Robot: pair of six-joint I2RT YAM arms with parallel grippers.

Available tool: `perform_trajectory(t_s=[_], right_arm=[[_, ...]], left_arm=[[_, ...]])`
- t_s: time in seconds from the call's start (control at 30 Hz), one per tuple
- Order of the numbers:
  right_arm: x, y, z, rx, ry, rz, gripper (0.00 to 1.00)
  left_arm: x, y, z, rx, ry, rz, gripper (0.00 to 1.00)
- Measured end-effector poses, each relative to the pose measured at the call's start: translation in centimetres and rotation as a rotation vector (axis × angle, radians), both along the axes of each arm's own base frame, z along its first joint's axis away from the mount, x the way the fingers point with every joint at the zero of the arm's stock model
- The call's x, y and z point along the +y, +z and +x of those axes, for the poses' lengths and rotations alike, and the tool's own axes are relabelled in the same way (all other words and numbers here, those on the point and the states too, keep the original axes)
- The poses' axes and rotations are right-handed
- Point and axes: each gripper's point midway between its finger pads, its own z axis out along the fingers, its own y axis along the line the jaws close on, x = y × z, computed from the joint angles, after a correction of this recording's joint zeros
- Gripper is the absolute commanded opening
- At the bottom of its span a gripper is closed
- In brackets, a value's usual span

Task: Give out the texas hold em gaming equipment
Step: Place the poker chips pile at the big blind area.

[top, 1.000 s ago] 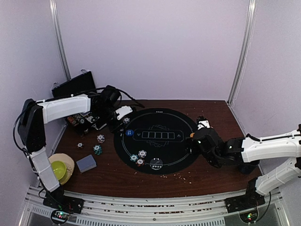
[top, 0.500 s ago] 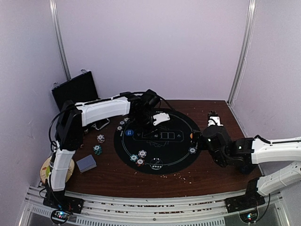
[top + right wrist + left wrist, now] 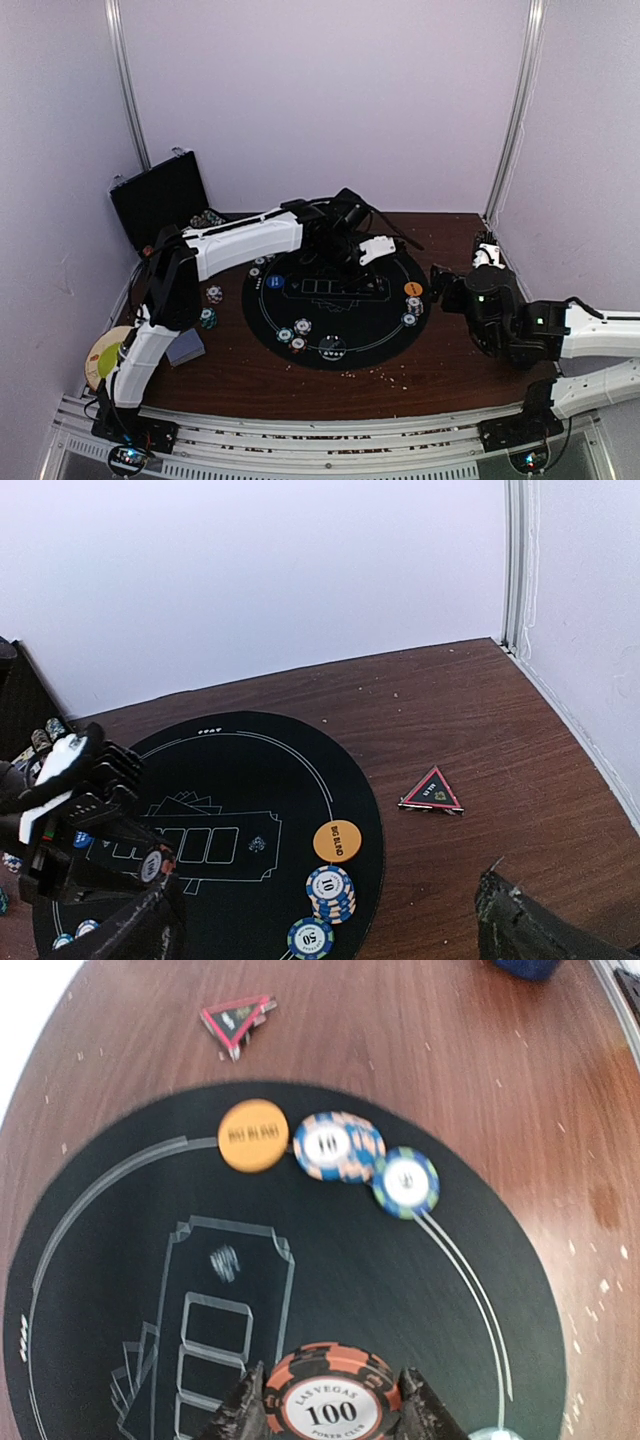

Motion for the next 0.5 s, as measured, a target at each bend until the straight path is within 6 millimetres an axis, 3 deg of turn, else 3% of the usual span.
perform_trajectory(t_s=[0.1, 0.3, 0.37, 0.5], right_arm=[[0.0, -0.1, 0.1, 0.001, -0.003, -0.005, 1.00], [0.2, -0.7, 0.2, 0.013, -0.004, -0.019, 1.00], [0.1, -0.5, 0.1, 0.008, -0.005, -0.011, 1.00], [-0.1, 0.3, 0.0, -0.008, -0.007, 0.015, 1.00]], left_arm=[[-1.3, -1.0, 0.6, -0.014, -0.005, -0.014, 0.15], [-1.8, -5.9, 0.7, 0.022, -0.006, 0.033, 0.15], [-1.9, -6.4, 0.8, 0.026, -0.004, 0.035, 0.15], [-2.8, -5.5, 1.4, -0.005, -0.001, -0.012, 0.15]])
